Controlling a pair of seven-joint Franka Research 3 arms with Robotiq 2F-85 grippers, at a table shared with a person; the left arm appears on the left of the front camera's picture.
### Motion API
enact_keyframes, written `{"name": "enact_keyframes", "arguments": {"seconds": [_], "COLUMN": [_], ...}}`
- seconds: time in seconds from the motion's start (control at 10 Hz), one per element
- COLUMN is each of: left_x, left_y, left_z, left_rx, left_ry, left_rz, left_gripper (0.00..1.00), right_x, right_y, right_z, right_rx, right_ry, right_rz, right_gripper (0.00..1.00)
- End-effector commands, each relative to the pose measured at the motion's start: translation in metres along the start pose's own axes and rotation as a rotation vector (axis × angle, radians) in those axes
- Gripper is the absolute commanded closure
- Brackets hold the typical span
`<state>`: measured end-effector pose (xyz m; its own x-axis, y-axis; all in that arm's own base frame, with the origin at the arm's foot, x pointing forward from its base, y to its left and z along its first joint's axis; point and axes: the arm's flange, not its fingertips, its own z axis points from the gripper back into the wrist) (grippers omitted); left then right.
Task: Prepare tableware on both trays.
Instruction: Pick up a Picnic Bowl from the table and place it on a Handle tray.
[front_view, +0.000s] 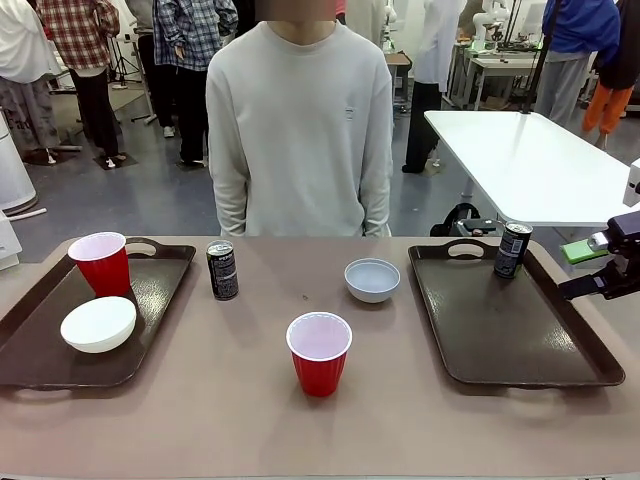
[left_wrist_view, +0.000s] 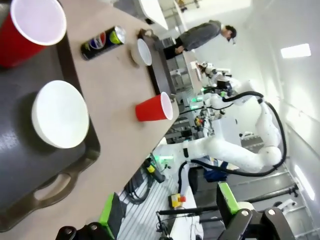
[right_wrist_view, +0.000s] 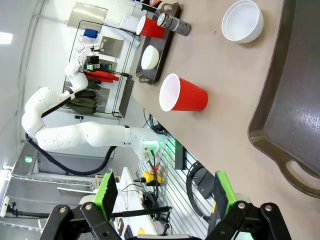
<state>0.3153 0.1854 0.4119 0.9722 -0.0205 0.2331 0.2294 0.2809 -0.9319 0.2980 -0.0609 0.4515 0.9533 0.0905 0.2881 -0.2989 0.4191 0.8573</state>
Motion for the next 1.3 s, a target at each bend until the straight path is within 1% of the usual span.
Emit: {"name": "enact_keyframes", "arguments": {"seconds": [0.0, 0.1, 0.2, 0.3, 0.4, 0.5, 0.7, 0.9, 1.0, 1.1, 1.2], "left_x": [-0.006, -0.006, -0.006, -0.006, -0.006, -0.006, -0.006, -0.006, -0.006, -0.006, -0.006], "left_y": [0.003, 0.003, 0.003, 0.003, 0.003, 0.003, 0.003, 0.003, 0.003, 0.003, 0.003], "left_z": [0.003, 0.003, 0.003, 0.003, 0.003, 0.003, 0.003, 0.003, 0.003, 0.003, 0.003], "left_rx": [-0.029, -0.029, -0.029, -0.029, -0.029, -0.029, -0.029, -0.029, -0.029, -0.029, -0.029], "left_ry": [0.012, 0.012, 0.012, 0.012, 0.012, 0.012, 0.012, 0.012, 0.012, 0.012, 0.012], "left_rz": [-0.019, -0.019, -0.019, -0.019, -0.019, -0.019, -0.019, -0.019, -0.019, -0.019, -0.019], "left_gripper": [0.0, 0.0, 0.0, 0.0, 0.0, 0.0, 0.0, 0.0, 0.0, 0.0, 0.0], "right_x": [0.0, 0.0, 0.007, 0.019, 0.034, 0.049, 0.084, 0.117, 0.126, 0.135, 0.138], "right_y": [-0.001, 0.0, 0.023, 0.057, 0.081, 0.098, 0.112, 0.111, 0.105, 0.101, 0.1], "right_z": [0.001, 0.0, 0.0, -0.01, -0.02, -0.034, -0.074, -0.125, -0.151, -0.174, -0.189], "right_rx": [0.004, 0.0, -0.192, -0.361, -0.471, -0.571, -0.756, -0.87, -0.943, -1.045, -1.09], "right_ry": [-0.003, 0.0, -0.014, 0.022, 0.065, 0.103, 0.158, 0.22, 0.225, 0.154, 0.083], "right_rz": [0.009, 0.0, 0.004, 0.005, -0.019, -0.05, -0.102, -0.097, -0.109, -0.097, -0.074], "right_gripper": [0.0, 0.0, 0.0, 0.0, 0.0, 0.0, 0.0, 0.0, 0.0, 0.0, 0.0]}}
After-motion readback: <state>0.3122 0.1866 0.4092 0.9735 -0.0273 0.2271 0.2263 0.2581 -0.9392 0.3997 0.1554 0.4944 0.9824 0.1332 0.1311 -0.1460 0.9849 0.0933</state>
